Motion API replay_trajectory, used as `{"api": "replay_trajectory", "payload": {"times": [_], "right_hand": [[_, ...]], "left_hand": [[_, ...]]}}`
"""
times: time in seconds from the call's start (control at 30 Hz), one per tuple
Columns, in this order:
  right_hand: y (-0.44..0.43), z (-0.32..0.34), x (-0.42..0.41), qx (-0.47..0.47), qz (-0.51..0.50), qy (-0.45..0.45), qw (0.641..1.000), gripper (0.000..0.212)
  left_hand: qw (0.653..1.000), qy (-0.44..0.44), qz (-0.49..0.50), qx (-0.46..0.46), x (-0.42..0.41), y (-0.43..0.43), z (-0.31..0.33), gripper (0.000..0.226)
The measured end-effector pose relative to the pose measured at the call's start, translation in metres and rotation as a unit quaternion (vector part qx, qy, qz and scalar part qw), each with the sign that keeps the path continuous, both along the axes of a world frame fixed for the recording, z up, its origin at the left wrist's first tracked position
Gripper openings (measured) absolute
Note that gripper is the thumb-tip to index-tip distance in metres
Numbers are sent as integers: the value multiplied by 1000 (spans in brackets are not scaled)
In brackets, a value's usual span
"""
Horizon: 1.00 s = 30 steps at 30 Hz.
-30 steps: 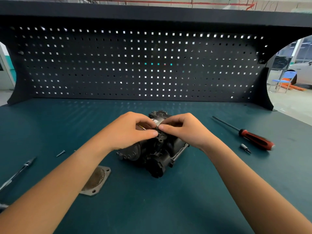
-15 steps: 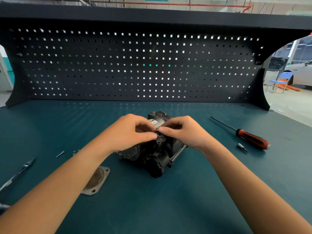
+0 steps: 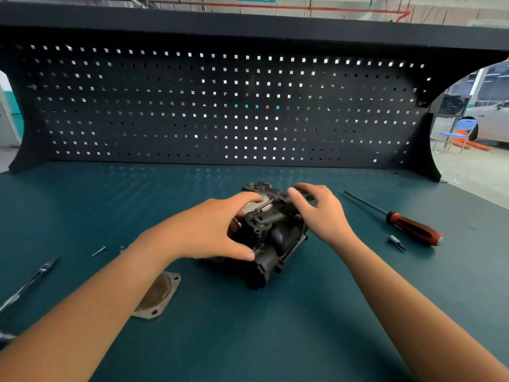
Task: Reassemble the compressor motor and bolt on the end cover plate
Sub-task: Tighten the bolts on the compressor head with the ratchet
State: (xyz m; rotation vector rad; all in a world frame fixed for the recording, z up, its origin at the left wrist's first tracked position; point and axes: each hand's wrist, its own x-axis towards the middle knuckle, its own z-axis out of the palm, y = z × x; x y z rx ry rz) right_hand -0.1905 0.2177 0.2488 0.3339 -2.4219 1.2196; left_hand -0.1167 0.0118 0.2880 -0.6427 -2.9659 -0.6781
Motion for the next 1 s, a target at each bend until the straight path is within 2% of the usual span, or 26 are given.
{"api": "replay_trajectory", "payload": {"times": [0.1, 0.27, 0.37, 0.47, 0.67, 0.77, 0.83, 0.9, 0.93, 1.0], "right_hand": [[11, -12, -9, -42, 0, -101, 994, 52], [15, -16, -13, -166, 37, -165, 971, 42], [10, -15, -13, -167, 33, -155, 973, 26], [6, -20, -10, -188, 3, -147, 971, 19], [5, -36, 4, -185, -64, -160, 968, 28], [7, -38, 15, -195, -64, -161, 965, 28], [8, -38, 21, -171, -62, -150, 972, 25], [7, -37, 31, -103, -87, -99, 986, 34], [5, -35, 38, -73, -102, -42, 991, 39], [0, -29, 53, -55, -74, 97, 991, 36]], "left_hand": [[1000, 11, -2, -22, -1, 3, -4, 88], [998, 41, 15, -50, -5, 4, -7, 74], [999, 32, 12, -31, -6, 2, -7, 71], [1000, 21, 2, -17, -8, 1, -6, 69], [997, 48, -17, -66, -1, 11, -6, 65], [996, 53, -9, -67, 0, 12, -6, 64], [996, 58, -10, -71, 3, 12, -7, 60], [995, 59, -8, -81, 7, 12, -9, 59], [994, 59, -7, -89, 8, 12, -9, 59], [992, 63, 4, -105, 10, 12, -8, 54]]}}
